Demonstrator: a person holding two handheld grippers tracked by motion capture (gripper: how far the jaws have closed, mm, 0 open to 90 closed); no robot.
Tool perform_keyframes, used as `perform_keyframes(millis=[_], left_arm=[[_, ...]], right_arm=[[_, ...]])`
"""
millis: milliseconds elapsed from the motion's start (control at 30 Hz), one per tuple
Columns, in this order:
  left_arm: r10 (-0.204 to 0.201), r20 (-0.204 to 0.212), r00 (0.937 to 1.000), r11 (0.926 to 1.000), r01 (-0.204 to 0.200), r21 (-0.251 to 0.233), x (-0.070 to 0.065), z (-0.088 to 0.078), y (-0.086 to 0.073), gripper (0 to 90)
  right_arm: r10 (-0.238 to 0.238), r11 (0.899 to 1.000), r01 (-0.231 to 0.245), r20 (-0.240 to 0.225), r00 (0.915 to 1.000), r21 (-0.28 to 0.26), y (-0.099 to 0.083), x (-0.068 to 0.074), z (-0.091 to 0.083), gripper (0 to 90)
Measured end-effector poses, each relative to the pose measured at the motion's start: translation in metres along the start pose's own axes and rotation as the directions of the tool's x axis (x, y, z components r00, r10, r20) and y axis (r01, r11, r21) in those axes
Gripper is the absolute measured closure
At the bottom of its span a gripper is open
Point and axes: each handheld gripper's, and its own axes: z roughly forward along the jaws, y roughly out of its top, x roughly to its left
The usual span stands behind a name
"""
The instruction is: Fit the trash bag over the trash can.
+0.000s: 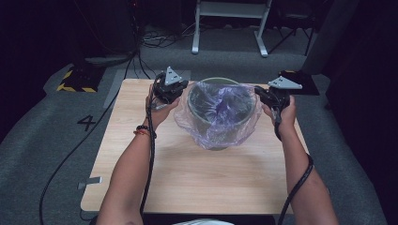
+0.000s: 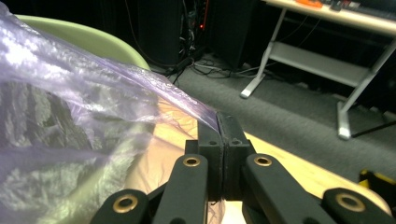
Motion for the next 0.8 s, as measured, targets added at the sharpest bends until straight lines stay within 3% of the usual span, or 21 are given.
perform_keyframes(millis=[400,600,800], left_arm=[[-0.084,0.054,0.995,0.9961,0.082,0.031,-0.001,0.03,-0.013,90.0],[-0.154,0.071,0.9854,0.9876,0.152,0.041,0.001,0.04,-0.02,90.0],[-0.191,0.086,0.9779,0.9797,0.184,0.079,0.003,0.049,-0.035,90.0]], right_arm=[[0.112,0.993,-0.11,-0.062,0.9917,0.043,-0.025,-0.008,0.029,88.7],[0.194,0.98,-0.187,-0.108,0.9751,0.068,-0.043,-0.01,0.045,88.7],[0.198,0.975,-0.186,-0.097,0.9754,0.122,-0.059,-0.016,0.048,88.9]])
